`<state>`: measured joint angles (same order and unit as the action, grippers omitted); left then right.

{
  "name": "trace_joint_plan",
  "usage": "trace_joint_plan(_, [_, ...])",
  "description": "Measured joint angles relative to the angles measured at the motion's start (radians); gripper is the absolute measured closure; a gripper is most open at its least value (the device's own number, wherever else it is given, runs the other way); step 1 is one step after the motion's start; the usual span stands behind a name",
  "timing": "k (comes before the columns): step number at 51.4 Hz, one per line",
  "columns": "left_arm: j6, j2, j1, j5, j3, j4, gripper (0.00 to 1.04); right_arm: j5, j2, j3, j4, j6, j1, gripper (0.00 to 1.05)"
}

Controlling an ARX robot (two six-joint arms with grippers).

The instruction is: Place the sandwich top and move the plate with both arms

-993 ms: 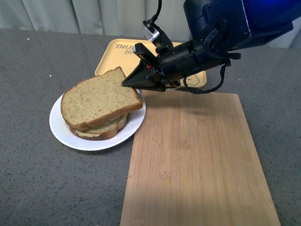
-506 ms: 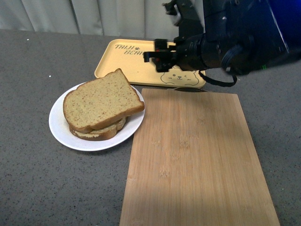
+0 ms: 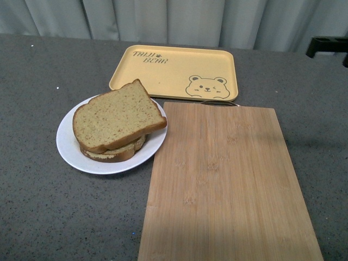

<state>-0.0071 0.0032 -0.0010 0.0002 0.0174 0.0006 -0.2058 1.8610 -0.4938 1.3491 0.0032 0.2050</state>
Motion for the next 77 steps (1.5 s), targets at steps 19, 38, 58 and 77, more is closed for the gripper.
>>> trace_joint_plan(19, [0.000,0.000,0.000,0.000,0.000,0.000,0.07,0.079,-0.306,0.264,-0.044,-0.001,-0.081,1.04])
trace_joint_plan(38, [0.000,0.000,0.000,0.000,0.000,0.000,0.07,0.168,-0.689,0.394,-0.311,-0.001,-0.152,1.04])
trace_joint_plan(58, [0.000,0.000,0.000,0.000,0.000,0.000,0.07,0.206,-1.032,0.470,-0.560,-0.001,-0.203,1.04])
trace_joint_plan(77, [0.000,0.000,0.000,0.000,0.000,0.000,0.07,0.206,-1.291,0.489,-0.790,0.000,-0.203,1.04])
